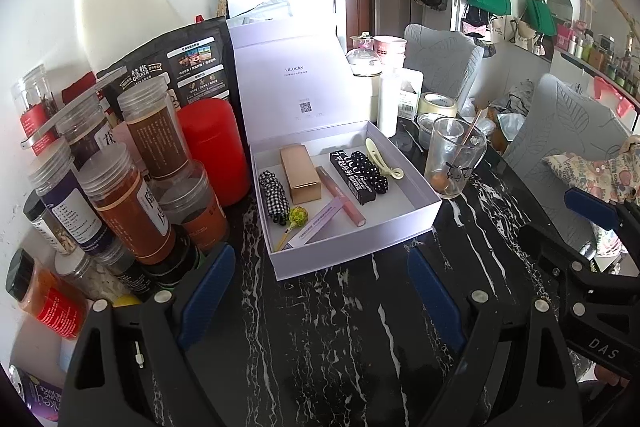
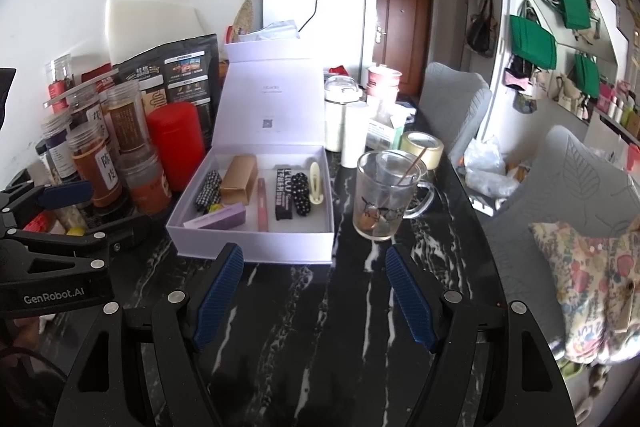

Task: Organize rigid objects

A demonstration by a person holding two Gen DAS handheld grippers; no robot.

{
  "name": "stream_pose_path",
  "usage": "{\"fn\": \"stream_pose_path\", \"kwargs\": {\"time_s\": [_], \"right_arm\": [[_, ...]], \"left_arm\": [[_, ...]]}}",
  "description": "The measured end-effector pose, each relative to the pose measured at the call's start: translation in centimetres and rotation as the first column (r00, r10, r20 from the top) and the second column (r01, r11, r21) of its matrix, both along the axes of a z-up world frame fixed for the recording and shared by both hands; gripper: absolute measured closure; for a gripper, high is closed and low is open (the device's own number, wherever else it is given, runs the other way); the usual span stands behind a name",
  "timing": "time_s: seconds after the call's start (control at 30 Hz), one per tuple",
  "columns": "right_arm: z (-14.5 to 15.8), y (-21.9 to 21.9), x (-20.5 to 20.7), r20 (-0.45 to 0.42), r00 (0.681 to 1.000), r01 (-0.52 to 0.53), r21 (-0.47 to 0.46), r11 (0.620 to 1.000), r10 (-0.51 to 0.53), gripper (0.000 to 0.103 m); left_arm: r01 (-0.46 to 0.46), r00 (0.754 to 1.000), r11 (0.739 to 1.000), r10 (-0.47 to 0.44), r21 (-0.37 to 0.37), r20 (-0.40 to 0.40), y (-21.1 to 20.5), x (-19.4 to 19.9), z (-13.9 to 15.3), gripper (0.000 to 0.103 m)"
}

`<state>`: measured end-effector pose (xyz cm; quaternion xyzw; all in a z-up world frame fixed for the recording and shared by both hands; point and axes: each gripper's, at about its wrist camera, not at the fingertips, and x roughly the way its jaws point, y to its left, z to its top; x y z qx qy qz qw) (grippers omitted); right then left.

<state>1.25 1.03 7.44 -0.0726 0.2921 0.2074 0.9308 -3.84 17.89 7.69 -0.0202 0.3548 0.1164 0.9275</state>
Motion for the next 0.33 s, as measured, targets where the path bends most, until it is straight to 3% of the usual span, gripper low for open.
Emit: {"fn": "stream_pose_path", "kwargs": {"time_s": [0.33], "right_arm": [[-0.31, -0.38, 0.25, -0.015, 1.0, 0.011, 0.004, 1.0, -0.011, 0.028]], "left_arm": [[-0.003, 1.0, 0.999, 0.003, 0.033, 0.004, -0.39, 0.08, -0.15, 0.014]]}}
